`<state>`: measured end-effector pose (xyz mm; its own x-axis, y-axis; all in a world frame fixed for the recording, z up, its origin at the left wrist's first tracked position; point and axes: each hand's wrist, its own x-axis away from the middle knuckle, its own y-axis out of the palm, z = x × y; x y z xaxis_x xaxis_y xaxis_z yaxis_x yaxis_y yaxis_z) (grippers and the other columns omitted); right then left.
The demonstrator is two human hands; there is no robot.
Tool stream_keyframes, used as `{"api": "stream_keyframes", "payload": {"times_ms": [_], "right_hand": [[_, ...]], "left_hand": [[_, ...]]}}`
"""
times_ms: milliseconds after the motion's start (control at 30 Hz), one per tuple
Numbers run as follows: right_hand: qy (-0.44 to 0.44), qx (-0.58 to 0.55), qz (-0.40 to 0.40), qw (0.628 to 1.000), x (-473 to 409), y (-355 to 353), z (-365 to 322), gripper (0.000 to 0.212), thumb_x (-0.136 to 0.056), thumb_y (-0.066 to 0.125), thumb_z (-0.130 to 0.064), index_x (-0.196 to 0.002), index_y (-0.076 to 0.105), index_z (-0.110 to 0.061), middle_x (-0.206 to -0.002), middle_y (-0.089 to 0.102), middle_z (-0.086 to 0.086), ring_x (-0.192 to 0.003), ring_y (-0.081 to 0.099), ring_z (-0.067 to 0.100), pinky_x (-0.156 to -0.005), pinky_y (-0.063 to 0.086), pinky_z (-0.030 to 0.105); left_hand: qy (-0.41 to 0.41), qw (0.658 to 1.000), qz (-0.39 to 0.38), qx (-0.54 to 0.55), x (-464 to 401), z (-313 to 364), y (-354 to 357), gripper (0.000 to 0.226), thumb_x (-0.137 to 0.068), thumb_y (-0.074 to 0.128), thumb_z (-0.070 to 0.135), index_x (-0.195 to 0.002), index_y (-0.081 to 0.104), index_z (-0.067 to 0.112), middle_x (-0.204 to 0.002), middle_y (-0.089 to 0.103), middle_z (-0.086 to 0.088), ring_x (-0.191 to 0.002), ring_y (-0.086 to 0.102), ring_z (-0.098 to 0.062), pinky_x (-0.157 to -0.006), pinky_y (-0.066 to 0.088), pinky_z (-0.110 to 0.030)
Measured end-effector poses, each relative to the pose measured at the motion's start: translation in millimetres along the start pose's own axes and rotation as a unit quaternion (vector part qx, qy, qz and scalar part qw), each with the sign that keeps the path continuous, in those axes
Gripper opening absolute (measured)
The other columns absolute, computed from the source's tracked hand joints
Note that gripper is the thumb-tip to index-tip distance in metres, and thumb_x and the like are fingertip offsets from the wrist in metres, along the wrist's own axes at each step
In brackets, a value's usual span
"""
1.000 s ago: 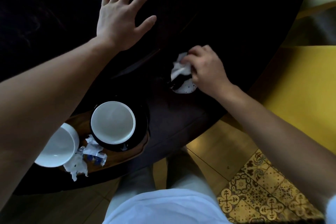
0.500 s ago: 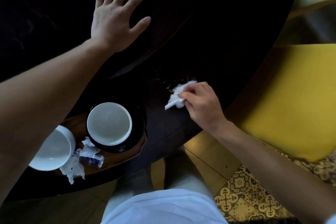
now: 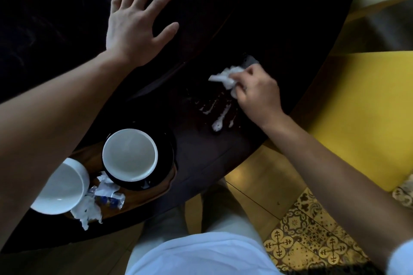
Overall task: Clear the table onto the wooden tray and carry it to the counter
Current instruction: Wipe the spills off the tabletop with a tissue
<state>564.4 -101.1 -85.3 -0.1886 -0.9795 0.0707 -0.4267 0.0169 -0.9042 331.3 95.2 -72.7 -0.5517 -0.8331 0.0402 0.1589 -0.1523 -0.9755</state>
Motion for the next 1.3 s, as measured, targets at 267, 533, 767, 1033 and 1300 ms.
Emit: {"api": "stream_keyframes", "payload": {"times_ms": [267,533,767,1033,1300], "right_hand": [[0.016,-0.041,0.061,0.997,9,-15,-5,0.029,-0.086,0.057,-0.017,-0.108,0.076,-0.018,-0.099,0.064,0.011,-0.087,0.066,0.030,-0.075,0.055,0.038],[0.079,0.045,0.057,0.994,-44,-9,29,0.036,-0.093,0.051,-0.020,-0.123,0.071,-0.019,-0.109,0.062,0.012,-0.101,0.060,0.032,-0.082,0.052,0.042],[-0.033,0.014,-0.015,0.999,43,15,-14,0.031,-0.090,0.055,-0.020,-0.116,0.073,-0.019,-0.102,0.063,0.006,-0.090,0.060,0.026,-0.069,0.054,0.038],[0.116,-0.027,0.143,0.983,-43,-31,44,0.031,-0.084,0.054,-0.010,-0.106,0.076,-0.010,-0.104,0.068,0.016,-0.093,0.067,0.035,-0.081,0.051,0.038],[0.094,0.047,0.083,0.991,-75,-16,45,0.032,-0.092,0.055,-0.010,-0.119,0.073,-0.013,-0.118,0.063,0.010,-0.106,0.058,0.032,-0.088,0.047,0.034]], "left_hand": [[0.002,1.000,0.005,-0.002,-1,0,1,0.065,-0.102,0.036,0.066,-0.159,0.034,0.035,-0.173,0.017,-0.001,-0.161,0.005,-0.028,-0.129,0.001,-0.051],[0.001,1.000,0.004,0.001,0,-1,1,0.065,-0.102,0.037,0.066,-0.158,0.034,0.035,-0.173,0.017,0.000,-0.161,0.005,-0.027,-0.129,0.001,-0.051],[0.000,1.000,0.002,0.006,-1,1,-1,0.065,-0.101,0.037,0.066,-0.158,0.034,0.036,-0.173,0.016,0.000,-0.161,0.004,-0.028,-0.129,0.002,-0.052],[0.001,1.000,0.009,0.012,0,-2,3,0.064,-0.102,0.040,0.065,-0.158,0.035,0.036,-0.173,0.016,0.001,-0.161,0.004,-0.026,-0.129,0.002,-0.051],[0.002,1.000,0.013,0.013,-1,-3,5,0.064,-0.101,0.041,0.066,-0.158,0.035,0.037,-0.173,0.017,0.002,-0.161,0.004,-0.025,-0.129,0.003,-0.051]]}}
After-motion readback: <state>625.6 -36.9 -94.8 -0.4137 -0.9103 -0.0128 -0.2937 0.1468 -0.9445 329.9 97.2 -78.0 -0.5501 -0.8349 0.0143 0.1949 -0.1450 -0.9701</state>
